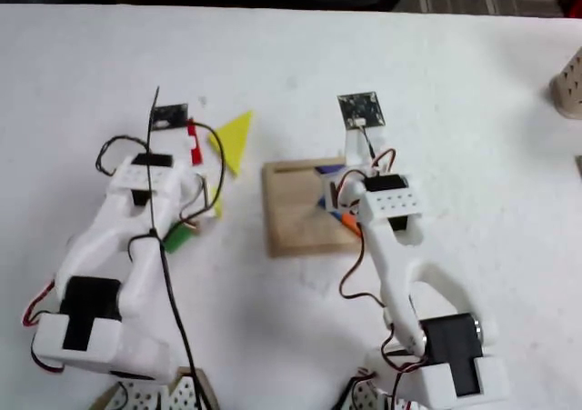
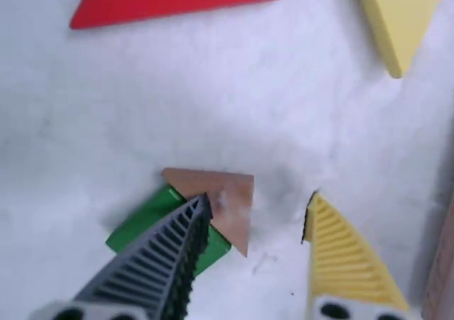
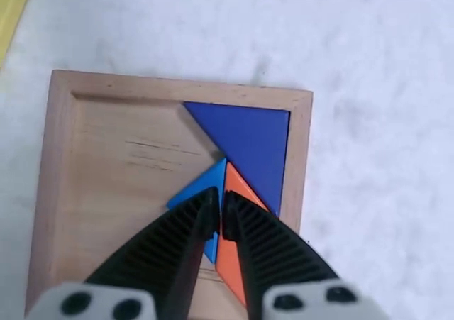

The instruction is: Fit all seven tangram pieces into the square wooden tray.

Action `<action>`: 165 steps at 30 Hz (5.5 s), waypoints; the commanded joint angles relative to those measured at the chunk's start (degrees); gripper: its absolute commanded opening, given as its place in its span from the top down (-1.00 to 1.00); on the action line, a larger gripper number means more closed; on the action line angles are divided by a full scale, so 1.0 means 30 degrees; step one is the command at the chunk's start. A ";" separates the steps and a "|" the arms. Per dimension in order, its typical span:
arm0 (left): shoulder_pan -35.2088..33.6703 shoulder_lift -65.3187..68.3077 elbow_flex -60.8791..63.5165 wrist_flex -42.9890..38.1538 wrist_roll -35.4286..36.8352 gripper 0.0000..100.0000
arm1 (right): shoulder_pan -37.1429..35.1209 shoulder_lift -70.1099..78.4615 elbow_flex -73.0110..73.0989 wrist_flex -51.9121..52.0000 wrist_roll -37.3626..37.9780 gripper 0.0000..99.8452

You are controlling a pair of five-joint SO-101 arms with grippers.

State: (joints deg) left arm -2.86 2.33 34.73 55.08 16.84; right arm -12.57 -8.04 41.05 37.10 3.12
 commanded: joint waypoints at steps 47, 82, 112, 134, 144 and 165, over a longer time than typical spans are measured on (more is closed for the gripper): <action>0.3443 -0.0894 -0.2725 -0.2139 -0.3868 0.96 | 0.3062 -0.3209 0.1641 0.0835 0.0147 0.97; 0.9480 0.3121 -0.2579 -0.8645 -1.4564 0.43 | 0.4645 -0.4586 0.3927 -0.0571 0.0293 0.97; 0.8249 0.2037 -0.2989 -1.0256 -0.5773 0.91 | 0.4557 -0.4586 0.4542 -0.1568 0.0264 0.97; 1.1883 0.1128 -0.0821 -0.8117 -0.5832 0.96 | 0.4557 -0.4586 0.4542 -0.1568 0.0293 0.97; 1.0711 -0.3736 0.1114 -0.8821 -0.5656 0.96 | 0.4557 -0.4586 0.4542 -0.1597 0.0293 0.97; 1.3377 0.0278 0.1289 -1.1077 -0.5656 0.96 | 0.4527 -0.4586 0.4542 -0.1597 0.0293 0.97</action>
State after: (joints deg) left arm 41.10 2.59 41.23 17.54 -0.92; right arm 1.76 -19.30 55.03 33.41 3.21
